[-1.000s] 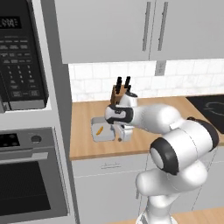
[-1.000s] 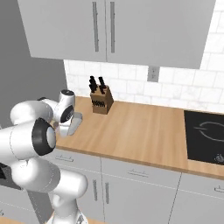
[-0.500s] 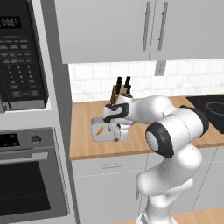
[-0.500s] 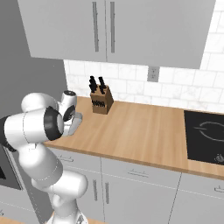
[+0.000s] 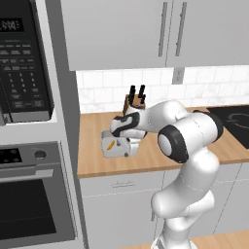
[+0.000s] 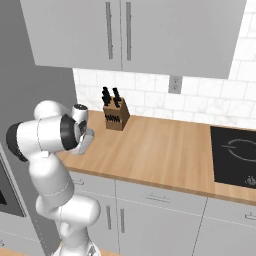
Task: Take the meat container that has the shrimp and place it on the second highest rack of the freezer. Then take the vegetable container that has the mushroom and cucumber and place it on the highest rack of the freezer.
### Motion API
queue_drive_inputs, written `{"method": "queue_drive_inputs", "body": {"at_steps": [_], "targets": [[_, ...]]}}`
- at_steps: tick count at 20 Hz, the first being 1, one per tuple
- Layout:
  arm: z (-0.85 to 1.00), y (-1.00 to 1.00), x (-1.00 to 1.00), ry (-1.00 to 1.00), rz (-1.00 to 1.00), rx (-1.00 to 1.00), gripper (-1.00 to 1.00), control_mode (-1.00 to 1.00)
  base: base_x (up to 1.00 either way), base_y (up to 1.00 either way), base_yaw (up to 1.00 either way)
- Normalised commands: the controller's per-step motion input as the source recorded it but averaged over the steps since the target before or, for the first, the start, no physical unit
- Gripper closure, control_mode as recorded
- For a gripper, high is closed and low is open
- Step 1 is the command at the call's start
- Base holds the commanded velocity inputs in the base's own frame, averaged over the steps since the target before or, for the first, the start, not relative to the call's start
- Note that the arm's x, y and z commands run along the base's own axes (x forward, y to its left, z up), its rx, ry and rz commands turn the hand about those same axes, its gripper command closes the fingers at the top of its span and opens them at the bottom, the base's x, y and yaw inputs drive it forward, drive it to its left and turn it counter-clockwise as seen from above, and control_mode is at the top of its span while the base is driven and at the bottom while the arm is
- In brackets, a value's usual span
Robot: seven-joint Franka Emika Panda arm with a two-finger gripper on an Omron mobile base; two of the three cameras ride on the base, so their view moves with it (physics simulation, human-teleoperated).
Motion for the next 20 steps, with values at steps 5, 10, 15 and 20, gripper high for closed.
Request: {"method": "queue_drive_inputs", "body": {"at_steps": [5,10,15,20], "targets": [[-0.26,0.01,0.07,0.0,0.0,0.0,1.0,-1.0,0.0,0.0,0.0],[-0.02,0.02,0.0,0.0,-0.01,0.0,1.0,-1.0,0.0,0.0,0.0],[0.0,0.04,0.0,0.0,-0.01,-0.01,1.0,-1.0,0.0,0.0,0.0],[0.57,-0.07,-0.41,0.0,0.01,0.0,1.0,-1.0,0.0,0.0,0.0]]}}
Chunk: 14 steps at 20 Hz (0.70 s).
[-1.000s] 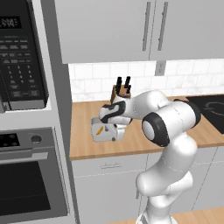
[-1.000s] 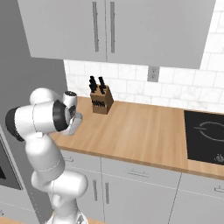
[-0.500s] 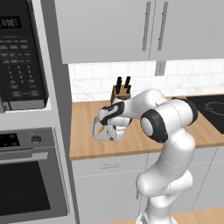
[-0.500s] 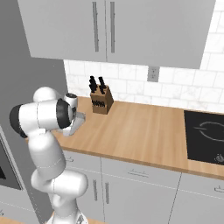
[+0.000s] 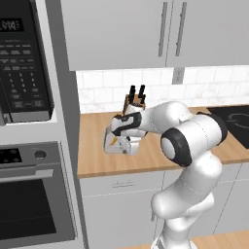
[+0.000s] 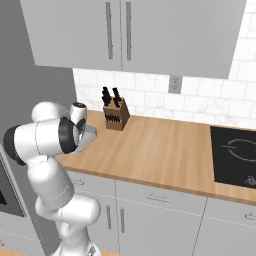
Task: Take the meat container that has the shrimp and place it on the second highest rack of the freezer. Then take the vegetable container that has the mushroom and cucumber and place it on the highest rack of the freezer.
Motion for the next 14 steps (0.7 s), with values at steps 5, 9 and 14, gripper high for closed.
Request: {"method": "queue_drive_inputs", "body": {"at_steps": [5,9,14], "targets": [[0.88,-0.48,-0.4,-0.08,0.0,0.0,1.0,-1.0,0.0,0.0,0.0],[0.63,-0.71,-0.47,0.0,0.0,-0.03,1.0,-1.0,0.0,0.0,0.0],[0.45,-0.77,-0.58,-0.03,0.0,-0.08,1.0,-1.0,0.0,0.0,0.0]]}}
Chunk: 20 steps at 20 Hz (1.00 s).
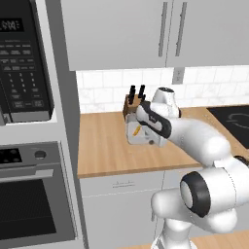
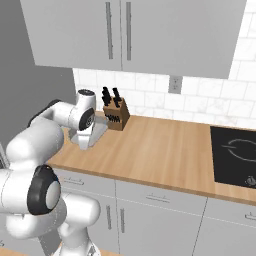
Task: Take the meat container that has the shrimp and place it on the second highest rack of the freezer. Then take the vegetable container that has the mushroom and cucumber and place it on the highest rack of the freezer.
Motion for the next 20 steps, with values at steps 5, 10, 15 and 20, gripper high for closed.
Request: {"method": "queue_drive_inputs", "body": {"at_steps": [5,10,15,20], "targets": [[0.12,-0.7,-0.59,-0.08,0.0,-0.1,1.0,-1.0,0.0,0.0,0.0],[0.42,-0.31,-0.71,-0.21,0.05,-0.02,1.0,-1.0,0.0,0.0,0.0],[0.65,-0.03,-0.67,-0.07,0.16,0.0,1.0,-1.0,0.0,0.0,0.0],[0.54,-0.11,-0.67,0.0,0.12,0.0,1.0,-1.0,0.0,0.0,0.0]]}}
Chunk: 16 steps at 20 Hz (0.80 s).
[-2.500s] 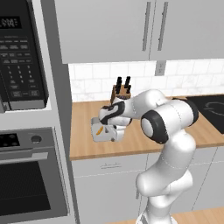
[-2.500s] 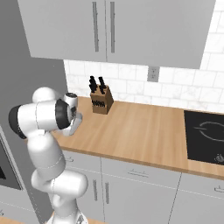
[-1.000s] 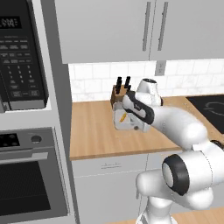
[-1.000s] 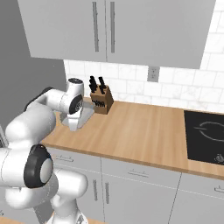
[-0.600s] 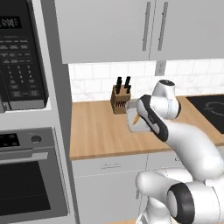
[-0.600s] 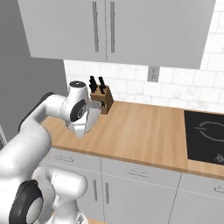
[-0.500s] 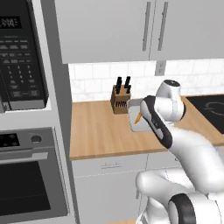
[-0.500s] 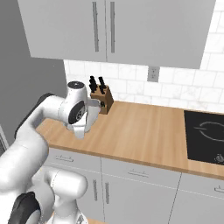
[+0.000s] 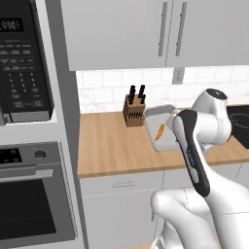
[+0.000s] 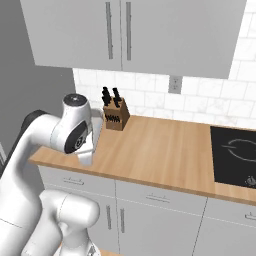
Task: Take the meat container that has the shrimp and place it on the second highest rack of the freezer. Then take the vegetable container that has the mushroom and cucumber and place it on the highest rack of the freezer.
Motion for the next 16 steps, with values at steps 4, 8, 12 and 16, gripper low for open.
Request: {"method": "queue_drive_inputs", "body": {"at_steps": [4,8,12,16], "targets": [[0.18,-0.43,-0.73,-0.03,-0.02,0.0,1.0,-1.0,0.0,0.0,0.0],[0.05,-0.09,-0.21,-0.02,-0.01,0.0,1.0,1.0,-0.7,-0.14,-0.01],[0.0,0.0,0.0,0.0,0.0,0.0,1.0,1.0,-1.0,0.04,0.03],[0.0,0.0,0.0,0.0,0.0,0.0,1.0,1.0,-0.92,0.64,0.1]]}}
